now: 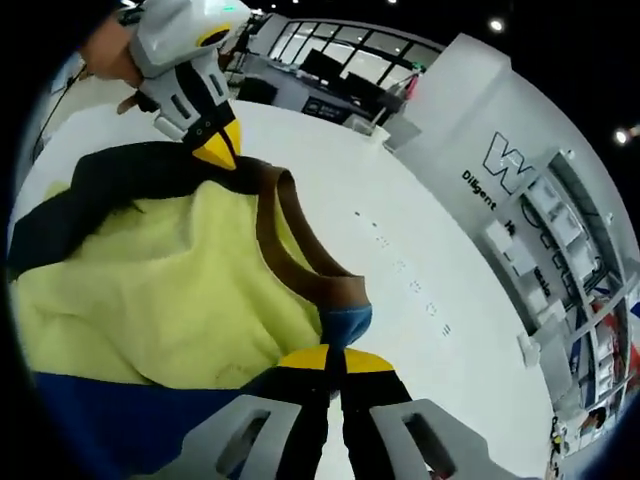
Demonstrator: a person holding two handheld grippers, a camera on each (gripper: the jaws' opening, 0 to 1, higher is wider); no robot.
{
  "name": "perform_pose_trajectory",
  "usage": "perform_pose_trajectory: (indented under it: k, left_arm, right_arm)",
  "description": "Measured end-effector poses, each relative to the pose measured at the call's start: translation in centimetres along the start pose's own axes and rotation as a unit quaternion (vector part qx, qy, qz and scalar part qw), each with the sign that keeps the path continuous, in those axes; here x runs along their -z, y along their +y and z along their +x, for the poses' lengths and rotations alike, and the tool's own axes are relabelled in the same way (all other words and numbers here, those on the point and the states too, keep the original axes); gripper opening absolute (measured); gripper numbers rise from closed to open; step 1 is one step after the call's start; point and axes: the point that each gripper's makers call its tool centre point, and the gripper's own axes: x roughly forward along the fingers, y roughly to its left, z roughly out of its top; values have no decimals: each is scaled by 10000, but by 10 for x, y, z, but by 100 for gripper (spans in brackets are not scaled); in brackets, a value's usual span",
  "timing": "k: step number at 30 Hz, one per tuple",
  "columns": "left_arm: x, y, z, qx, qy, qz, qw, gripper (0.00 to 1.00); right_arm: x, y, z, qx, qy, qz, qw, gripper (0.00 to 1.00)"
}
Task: Fold the garment on the visible template until the final outline fits inside the template.
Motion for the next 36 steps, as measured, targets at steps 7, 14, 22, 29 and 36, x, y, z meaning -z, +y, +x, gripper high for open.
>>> perform_pose_trajectory:
  k: [7,14,22,29,36]
  left_arm:
    - [6,4,15,-35,104,205,9997,0]
    - [16,9,24,-36,284,216,9994,0]
    - [16,14,42,7,457,531,9975,0]
    - [7,22,54,25,615,351,9975,0]
    - [5,23,53,-8,523,405,9978,7]
  right_arm:
    - [14,4,12,-102,210,-118,9997,0]
    - [15,-4,26,-95,250,-146,9995,0]
    - [20,-9,38,-78,331,-94,9994,0]
    - [24,-16,43,-96,442,-181,9988,0]
    - [24,-37,41,151,218,592,9979,21]
